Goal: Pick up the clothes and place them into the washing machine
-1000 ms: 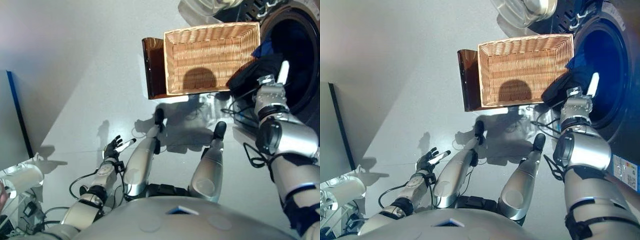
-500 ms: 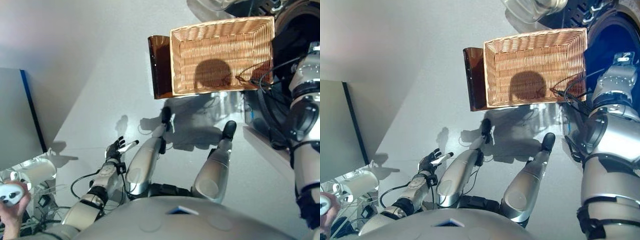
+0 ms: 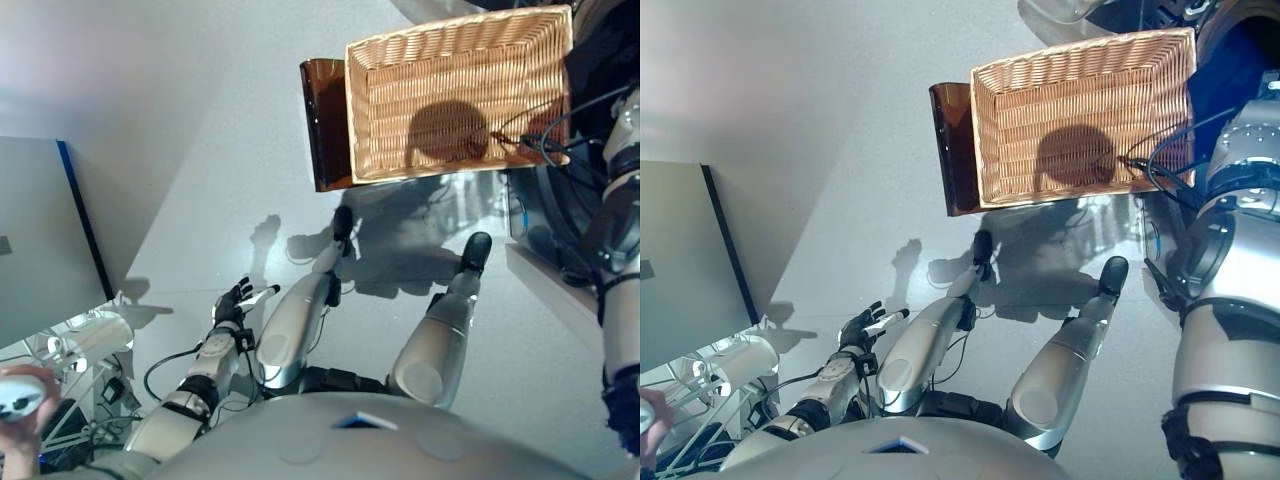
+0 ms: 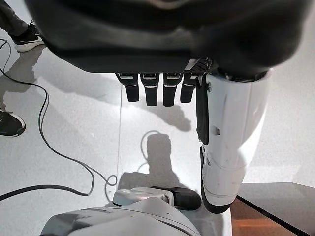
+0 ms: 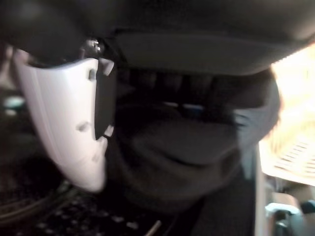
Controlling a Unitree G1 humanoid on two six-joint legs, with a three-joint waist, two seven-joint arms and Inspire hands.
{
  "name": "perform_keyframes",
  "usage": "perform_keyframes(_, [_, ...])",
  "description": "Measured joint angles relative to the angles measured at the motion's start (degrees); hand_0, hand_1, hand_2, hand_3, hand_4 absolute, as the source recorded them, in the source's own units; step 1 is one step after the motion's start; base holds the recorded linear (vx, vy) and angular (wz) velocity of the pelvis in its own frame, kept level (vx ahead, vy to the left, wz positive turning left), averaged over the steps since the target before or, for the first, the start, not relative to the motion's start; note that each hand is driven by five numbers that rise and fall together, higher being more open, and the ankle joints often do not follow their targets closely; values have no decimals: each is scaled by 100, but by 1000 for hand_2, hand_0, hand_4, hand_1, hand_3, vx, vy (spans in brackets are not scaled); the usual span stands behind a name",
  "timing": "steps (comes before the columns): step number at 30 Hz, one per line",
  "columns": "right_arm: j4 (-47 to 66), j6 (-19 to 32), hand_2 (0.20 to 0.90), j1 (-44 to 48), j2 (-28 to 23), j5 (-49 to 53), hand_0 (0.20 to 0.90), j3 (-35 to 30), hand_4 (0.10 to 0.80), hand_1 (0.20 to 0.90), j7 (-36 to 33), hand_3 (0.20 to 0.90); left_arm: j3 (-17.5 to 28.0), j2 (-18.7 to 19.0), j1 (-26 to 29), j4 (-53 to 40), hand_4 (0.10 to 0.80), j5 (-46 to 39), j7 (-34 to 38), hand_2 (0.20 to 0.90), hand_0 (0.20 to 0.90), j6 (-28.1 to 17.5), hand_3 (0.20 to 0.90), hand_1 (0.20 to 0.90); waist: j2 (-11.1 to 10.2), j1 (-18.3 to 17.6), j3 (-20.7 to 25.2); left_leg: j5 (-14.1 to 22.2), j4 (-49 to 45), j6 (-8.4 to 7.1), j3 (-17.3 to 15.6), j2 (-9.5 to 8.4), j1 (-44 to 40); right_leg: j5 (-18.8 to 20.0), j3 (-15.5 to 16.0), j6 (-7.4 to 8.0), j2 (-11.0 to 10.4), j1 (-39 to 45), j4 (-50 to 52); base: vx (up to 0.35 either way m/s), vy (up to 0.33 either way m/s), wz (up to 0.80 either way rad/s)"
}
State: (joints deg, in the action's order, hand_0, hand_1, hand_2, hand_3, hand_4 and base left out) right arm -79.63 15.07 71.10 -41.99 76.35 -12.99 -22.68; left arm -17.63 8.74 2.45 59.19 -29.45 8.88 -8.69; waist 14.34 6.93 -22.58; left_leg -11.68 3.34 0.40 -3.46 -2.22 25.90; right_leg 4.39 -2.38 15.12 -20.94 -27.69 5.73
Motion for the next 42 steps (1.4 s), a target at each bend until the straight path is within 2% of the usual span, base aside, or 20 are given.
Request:
perform_keyframes(15, [0, 7, 200, 105, -199, 188, 200, -23, 300, 200, -63, 200, -63, -27, 27, -2, 800, -3, 53, 900, 900, -4, 900, 900, 51, -16, 40, -72, 86, 42, 0, -65, 88, 9, -8, 12, -64, -116, 19, 5, 3, 1])
perform_keyframes(16, [0, 7, 335, 105, -199, 188, 335, -31, 396, 335, -87, 335, -63, -27, 28, -1, 800, -3, 61, 900, 900, -3, 900, 900, 51, -16, 40, -72, 85, 43, -4, -65, 88, 9, -8, 13, -64, -116, 20, 0, 0, 0])
perform_keyframes(17, [0, 7, 433, 105, -198, 188, 433, -29, 467, 433, -90, 433, -63, -27, 29, -1, 800, -3, 72, 900, 900, -3, 900, 900, 51, -16, 40, -73, 84, 43, -5, -65, 87, 9, -8, 13, -64, -115, 22, 0, 0, 0])
perform_keyframes(18, [0, 8, 900, 105, -197, 188, 900, -30, 800, 900, -90, 900, -63, -27, 33, -1, 800, -4, 94, 900, 900, -3, 900, 900, 51, -15, 40, -73, 83, 43, -5, -65, 87, 10, -9, 13, -64, -115, 23, 0, 0, 0])
perform_keyframes(35, [3, 17, 900, 104, -156, 185, 900, -73, 800, 900, -86, 900, -59, -26, 78, -1, 800, -20, 112, 900, 900, -7, 900, 900, 45, -13, 36, -81, 51, 55, -26, -57, 65, 8, -20, 14, -55, -117, 110, 0, 0, 0])
perform_keyframes(42, [252, 146, 900, 75, 227, 58, 900, -51, 800, 900, -99, 900, -43, -27, 179, -4, 800, -98, 136, 900, 900, -21, 900, 900, 37, -157, 30, -74, -17, 57, -87, -4, 51, 13, -40, 16, 0, -97, 128, 1, 0, -3])
